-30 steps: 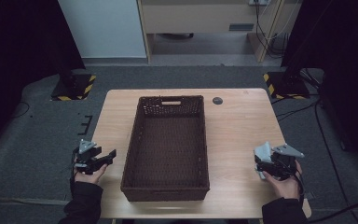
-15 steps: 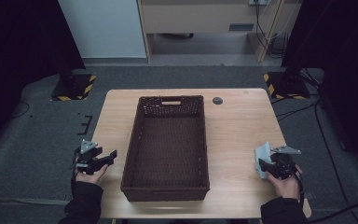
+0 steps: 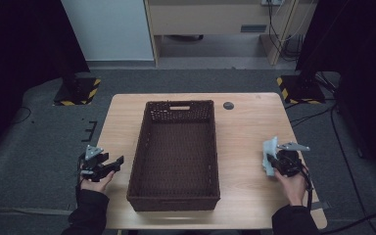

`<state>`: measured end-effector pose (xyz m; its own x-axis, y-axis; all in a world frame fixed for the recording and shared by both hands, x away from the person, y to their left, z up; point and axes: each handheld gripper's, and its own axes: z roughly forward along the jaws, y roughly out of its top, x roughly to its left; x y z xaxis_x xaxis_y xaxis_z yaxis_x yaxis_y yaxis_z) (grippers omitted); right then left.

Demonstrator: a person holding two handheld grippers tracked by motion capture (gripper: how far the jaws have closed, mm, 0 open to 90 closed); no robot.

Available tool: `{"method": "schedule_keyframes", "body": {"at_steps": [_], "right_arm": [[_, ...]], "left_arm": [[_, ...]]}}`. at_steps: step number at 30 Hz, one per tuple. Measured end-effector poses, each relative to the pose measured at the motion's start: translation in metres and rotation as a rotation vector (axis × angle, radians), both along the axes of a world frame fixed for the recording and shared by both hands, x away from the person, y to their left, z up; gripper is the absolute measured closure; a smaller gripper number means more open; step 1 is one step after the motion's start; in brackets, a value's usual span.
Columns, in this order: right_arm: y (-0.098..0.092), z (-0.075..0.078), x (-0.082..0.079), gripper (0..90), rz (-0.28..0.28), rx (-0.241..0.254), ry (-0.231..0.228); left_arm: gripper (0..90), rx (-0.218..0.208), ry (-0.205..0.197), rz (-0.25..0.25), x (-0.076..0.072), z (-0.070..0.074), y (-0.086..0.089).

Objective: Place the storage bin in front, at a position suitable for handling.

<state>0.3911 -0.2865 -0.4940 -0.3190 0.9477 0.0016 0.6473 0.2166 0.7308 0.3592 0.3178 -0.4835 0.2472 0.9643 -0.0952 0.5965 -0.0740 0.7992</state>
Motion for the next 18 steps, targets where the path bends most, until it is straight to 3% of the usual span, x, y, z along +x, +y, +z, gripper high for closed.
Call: {"method": "schedule_keyframes", "body": {"at_steps": [3,5,10,12,15,18], "right_arm": [[0.003,-0.001,0.013,82.0,0.009,0.02,-0.008],[0.004,-0.005,0.018,81.6,0.009,0.035,0.018],[0.001,-0.018,0.023,75.3,-0.008,-0.003,0.089],[-0.001,-0.019,0.024,70.5,-0.013,0.0,0.095],[0.0,-0.016,0.022,58.9,-0.014,-0.004,0.056],[0.002,-0.005,0.017,47.5,-0.012,-0.009,-0.057]], "left_arm": [[32.7,-0.006,-0.009,-0.006,0.0,0.002,-0.002],[32.7,-0.012,-0.016,-0.011,0.0,0.003,-0.003],[32.8,-0.028,-0.037,-0.028,0.0,0.011,-0.009],[33.2,-0.037,-0.051,-0.033,-0.001,0.013,-0.012],[33.6,-0.047,-0.061,-0.035,-0.002,0.017,-0.015],[33.8,-0.071,-0.077,-0.039,-0.003,0.022,-0.016]]}}
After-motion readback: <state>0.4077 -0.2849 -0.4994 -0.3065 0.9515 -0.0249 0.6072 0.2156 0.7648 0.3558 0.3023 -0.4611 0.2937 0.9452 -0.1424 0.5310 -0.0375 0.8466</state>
